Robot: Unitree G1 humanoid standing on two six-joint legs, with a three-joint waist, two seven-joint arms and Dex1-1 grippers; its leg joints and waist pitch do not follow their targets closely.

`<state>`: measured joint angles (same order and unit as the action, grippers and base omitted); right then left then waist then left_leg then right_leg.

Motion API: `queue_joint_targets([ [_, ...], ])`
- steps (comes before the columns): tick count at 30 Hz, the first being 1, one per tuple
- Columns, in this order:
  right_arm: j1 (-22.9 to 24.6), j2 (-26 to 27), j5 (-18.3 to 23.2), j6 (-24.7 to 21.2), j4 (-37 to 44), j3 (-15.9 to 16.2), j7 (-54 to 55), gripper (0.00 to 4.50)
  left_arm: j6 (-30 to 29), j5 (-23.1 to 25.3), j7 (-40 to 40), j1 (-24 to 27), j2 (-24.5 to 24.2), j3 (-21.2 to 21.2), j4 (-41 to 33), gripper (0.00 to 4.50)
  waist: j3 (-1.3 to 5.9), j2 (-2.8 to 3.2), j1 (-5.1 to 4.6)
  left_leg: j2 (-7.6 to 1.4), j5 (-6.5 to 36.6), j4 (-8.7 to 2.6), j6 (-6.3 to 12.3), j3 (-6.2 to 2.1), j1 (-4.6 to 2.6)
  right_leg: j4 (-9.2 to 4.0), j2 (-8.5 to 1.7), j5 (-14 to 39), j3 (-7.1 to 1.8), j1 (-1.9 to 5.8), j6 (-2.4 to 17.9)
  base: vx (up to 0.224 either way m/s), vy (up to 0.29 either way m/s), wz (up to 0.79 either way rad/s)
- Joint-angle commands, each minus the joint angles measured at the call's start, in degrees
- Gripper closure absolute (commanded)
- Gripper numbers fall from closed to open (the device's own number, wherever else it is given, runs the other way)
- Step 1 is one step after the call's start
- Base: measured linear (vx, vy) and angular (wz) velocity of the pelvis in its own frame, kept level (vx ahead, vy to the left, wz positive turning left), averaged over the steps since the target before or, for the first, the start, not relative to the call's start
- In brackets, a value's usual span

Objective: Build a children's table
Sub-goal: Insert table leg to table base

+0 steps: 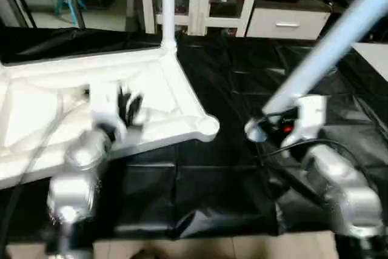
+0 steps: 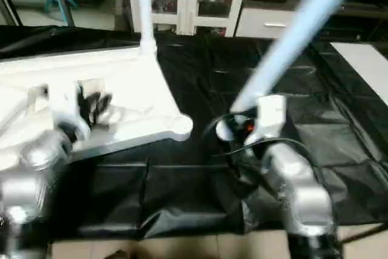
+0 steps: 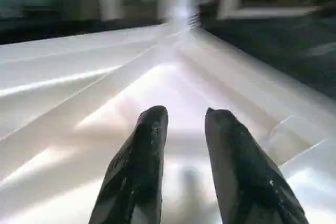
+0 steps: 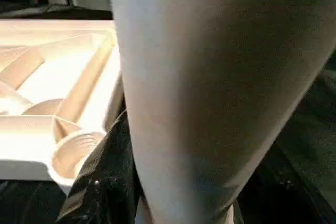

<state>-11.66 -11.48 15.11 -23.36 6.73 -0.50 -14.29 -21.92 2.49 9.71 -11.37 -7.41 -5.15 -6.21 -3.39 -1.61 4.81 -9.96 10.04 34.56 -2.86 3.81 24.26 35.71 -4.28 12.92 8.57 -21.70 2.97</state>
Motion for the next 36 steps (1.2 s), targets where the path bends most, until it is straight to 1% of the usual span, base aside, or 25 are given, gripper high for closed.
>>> queue_joint_targets([
  [1, -1.1, 1.3, 0.1, 1.6, 0.1, -0.4, 1.9, 2.63, 1.4, 1.8, -3.9, -0.5, 2.2, 2.2, -3.3, 3.09, 3.73, 1.79, -0.95, -7.26, 5.1, -7.07, 21.08, -9.92, -4.88, 4.44, 1.06, 11.8, -1.7, -1.37, 12.5, -0.008, -0.144, 0.65],
  [2, -1.2, 1.4, 0.4, 1.5, 0.0, -0.7, 1.9, 2.63, 1.4, 1.6, -4.1, -0.7, 2.5, 2.3, -3.3, 3.09, 3.59, 1.96, -0.57, -6.69, 7.4, -7.37, 20.83, -10.32, -4.6, 5.34, 1.19, 12.4, -2.34, -1.77, 12.8, -0.008, -0.144, 0.65],
  [3, -1.5, 1.5, 0.4, 1.4, -0.3, -0.7, 2.1, 2.63, 1.9, 1.8, -4.5, -1.1, 2.6, 2.5, -2.9, 3.09, 3.37, 1.32, -0.37, -4.17, 12.1, -8.66, 18.8, -10.9, -3.43, 4.87, 1.09, 11.8, -3.68, -1.0, 14.7, -0.019, -0.202, 0.75],
  [4, -1.8, 1.5, 0.0, 1.3, -1.1, -0.6, 2.1, 2.63, 2.2, 2.3, -6.0, -2.1, 3.1, 2.4, -1.5, 3.09, 2.98, 0.86, 0.14, -2.63, 15.6, -8.93, 16.77, -10.5, -2.45, 3.69, 0.59, 11.5, -4.11, -0.55, 17.0, -0.04, -0.246, 0.78],
  [5, -2.1, 1.5, -0.2, 1.4, -1.4, -0.6, 2.2, 2.63, 2.9, 2.8, -5.5, -2.4, 2.4, 2.8, -0.7, 3.09, 2.62, -0.24, 0.44, 0.98, 20.9, -8.01, 11.41, -9.61, -0.61, 0.11, -0.55, 13.7, -4.59, 1.21, 22.3, -0.04, -0.246, 0.78],
  [6, -2.1, 1.5, -0.1, 1.3, -1.5, -0.8, 2.1, 2.63, 2.9, 3.0, -5.2, -2.3, 2.1, 3.2, -0.6, 3.09, 2.66, -3.03, 1.82, 5.38, 18.7, 4.43, 6.05, -3.64, 1.19, -8.14, -6.56, 23.4, -4.4, 2.35, 26.8, -0.063, -0.261, 0.78],
  [7, -2.1, 1.3, 0.1, 1.5, -1.9, -1.2, 1.8, 2.63, 3.2, 3.9, -5.0, -2.1, 1.9, 4.1, -0.3, 3.09, 1.93, -2.59, 3.07, 2.93, 14.7, 13.96, 5.97, 2.87, 1.11, -9.83, -9.74, 29.8, -3.11, 2.24, 23.9, -0.065, -0.228, 0.63],
  [8, -2.0, 1.2, 0.1, 1.6, -2.3, -1.4, 1.6, 2.63, 3.5, 4.9, -5.6, -1.8, 1.7, 4.5, -0.1, 3.09, 1.56, -2.84, 2.65, 1.75, 14.5, 14.41, 6.11, 3.6, 1.99, -9.4, -10.23, 31.1, -1.83, 3.07, 20.1, -0.065, -0.228, 0.63],
  [9, -1.8, 1.0, -0.2, 1.5, -2.5, -1.6, 1.9, 2.63, 3.6, 4.7, -5.2, -1.3, 1.8, 4.6, -0.3, 3.09, 2.09, -2.78, 2.56, 0.54, 15.7, 13.23, 6.33, 4.83, 2.14, -8.99, -10.54, 30.6, 0.64, 5.58, 15.3, -0.027, -0.197, 0.48],
  [10, -1.7, 1.2, -0.4, 0.8, -2.3, -2.1, 2.7, 2.63, 2.0, 3.9, -5.0, -0.5, 2.5, 4.3, -1.3, 3.09, 2.21, -1.62, 3.05, -1.12, 16.7, 10.71, 6.98, 4.36, 0.19, -9.8, -11.55, 29.4, 1.47, 6.06, 14.2, -0.008, -0.189, 0.63],
  [11, -1.2, 1.1, -0.3, -0.4, -1.0, -2.4, 3.0, 2.63, 1.2, 2.9, -4.2, 0.3, 2.6, 4.3, -2.7, 3.09, 5.65, 3.68, 2.63, -10.08, 6.9, 0.57, 7.99, -0.63, -7.86, -4.88, -3.98, 10.0, 3.83, 4.76, 5.9, -0.008, -0.189, 0.63],
  [12, -1.0, 1.0, -0.1, -1.1, -0.5, -2.5, 2.9, 2.63, 0.9, 2.0, -3.5, 0.6, 2.8, 4.2, -3.5, 3.09, 5.65, 3.68, 2.63, -10.08, 6.9, 0.57, 7.99, -0.63, -7.86, -4.88, -3.98, 10.0, 3.83, 4.76, 5.9, -0.025, -0.189, 0.68],
  [13, -0.4, 0.6, 1.2, -3.6, 1.2, -2.9, 2.3, 2.63, 0.2, -1.7, -1.1, 1.5, 3.3, 3.7, -5.9, 3.09, 5.12, 1.31, 0.44, -19.69, -15.5, -1.75, 15.96, -5.3, -10.18, 9.79, -3.0, 9.5, -1.05, -5.66, -2.5, -0.007, -0.182, 0.25],
  [14, -0.4, 0.5, 1.2, -3.5, 1.3, -2.9, 2.3, 2.63, 0.2, -1.6, -1.1, 1.5, 3.2, 3.7, -5.9, 3.09, 5.62, 0.86, 0.92, -17.74, -26.3, -0.14, 19.83, -4.83, -11.55, 10.46, -3.44, 9.2, -2.98, -7.92, -3.0, -0.007, -0.182, 0.25],
  [15, 2.7, 0.6, 2.2, -2.9, 2.9, -3.1, 1.6, 2.63, -0.5, -0.3, -1.7, 2.3, 2.2, 4.0, -6.7, 3.09, 4.89, 0.48, 1.99, -13.51, -37.5, 1.27, 27.09, -1.8, -9.33, 8.56, -4.64, 1.6, -7.46, -8.7, -2.2, -0.007, -0.184, 0.03],
  [16, 4.0, 0.9, 2.9, -2.5, 3.3, -3.0, 0.9, 2.63, -1.7, -1.3, -1.7, 2.7, 2.6, 3.3, -7.0, 3.09, 4.63, -1.58, 3.21, -4.36, -26.8, 3.47, 23.57, 4.38, -4.01, 0.86, -3.75, -9.2, -9.73, -4.38, -2.2, -0.023, -0.228, 0.1],
  [17, 4.6, 1.0, 3.3, -2.4, 3.4, -2.9, 0.6, 2.63, -2.2, -1.8, -1.7, 3.0, 2.8, 2.9, -7.1, 3.09, 4.59, -2.3, 3.89, -0.21, -18.9, 5.29, 21.38, 5.47, -3.16, -0.99, -3.26, -10.0, -10.2, -3.42, 0.0, -0.023, -0.228, 0.1],
  [18, 5.4, 0.9, 2.9, -1.9, 3.5, -2.0, 0.1, 2.63, -1.5, -1.9, -1.5, 3.2, 2.5, 2.5, -7.2, 3.09, 3.96, -3.56, 5.38, 0.17, -1.8, 4.32, 12.49, 4.45, -0.51, -3.56, -7.99, 2.5, -12.33, -0.17, -3.6, -0.04, -0.224, 0.0],
  [19, 5.5, 1.6, 3.9, -1.9, 3.1, -1.8, -0.8, 2.63, -1.9, -2.4, -1.7, 2.6, 2.5, 1.7, -7.0, 3.09, 3.96, -3.69, 5.96, -1.04, 4.1, 2.11, 4.09, 4.01, -1.44, -2.77, -6.61, 11.4, -12.27, 0.29, -8.5, -0.069, -0.214, -0.09],
  [22, 3.8, 3.1, 4.3, -2.4, 1.8, -0.1, -2.1, 2.63, -1.9, -3.6, -0.6, 0.3, 1.2, 0.4, -6.3, 3.09, 3.18, -3.2, 5.04, -0.8, 13.6, -2.17, -3.34, 4.63, -2.88, -4.73, -3.84, 32.6, -10.14, 1.49, -13.2, -0.068, -0.187, -0.09],
  [25, 2.9, 3.0, 2.4, -1.8, 0.8, 1.4, -1.9, 2.63, -0.6, -1.8, -1.0, 0.5, -0.5, 0.9, -5.2, 3.09, 1.75, -2.31, 3.41, -0.39, 24.9, -3.15, -3.16, 5.17, -6.67, -8.21, -2.21, 49.2, -6.96, 1.05, -6.2, -0.036, -0.081, -0.04],
  [27, 2.2, 3.0, 3.3, -1.9, 0.5, 1.2, -2.6, 2.63, -0.9, -2.6, -1.2, 0.5, 0.0, 0.4, -5.3, 3.09, 1.86, -1.95, 2.98, -0.75, 26.3, -4.25, -2.63, 4.92, -7.59, -8.43, -1.89, 45.8, -5.91, 1.81, -3.9, 0.0, 0.0, 0.0],
  [28, 2.1, 2.4, 3.0, -1.7, 0.2, 1.7, -3.6, 2.63, -0.8, -2.4, -2.4, 1.4, 0.5, -0.1, -5.7, 3.09, 2.32, -0.6, 2.44, -2.61, 28.8, -6.63, -1.83, 3.89, -8.65, -7.32, -1.59, 31.8, -5.19, 3.15, 0.8, 0.016, 0.089, -0.07],
  [30, 1.4, 1.7, 2.8, -1.9, 0.3, 1.9, -4.3, 2.63, -1.4, -2.2, -2.3, 1.9, 0.3, 0.4, -6.5, 3.09, 2.16, 0.01, 1.77, -3.41, 31.6, -8.01, -0.89, 3.44, -9.75, -6.55, -1.3, 23.5, -4.6, 3.46, 4.2, 0.033, 0.09, -0.09],
  [36, -0.5, 1.5, 2.8, -1.6, -0.6, 1.1, -5.0, 2.63, -0.4, -2.5, -2.6, 1.1, 0.5, 1.1, -5.4, 3.09, 3.36, -1.51, 1.65, -1.52, 20.3, -7.45, 1.5, 5.44, -9.55, -6.34, -1.69, 15.9, -6.23, 5.89, 8.9, 0.073, 0.084, -0.05],
])
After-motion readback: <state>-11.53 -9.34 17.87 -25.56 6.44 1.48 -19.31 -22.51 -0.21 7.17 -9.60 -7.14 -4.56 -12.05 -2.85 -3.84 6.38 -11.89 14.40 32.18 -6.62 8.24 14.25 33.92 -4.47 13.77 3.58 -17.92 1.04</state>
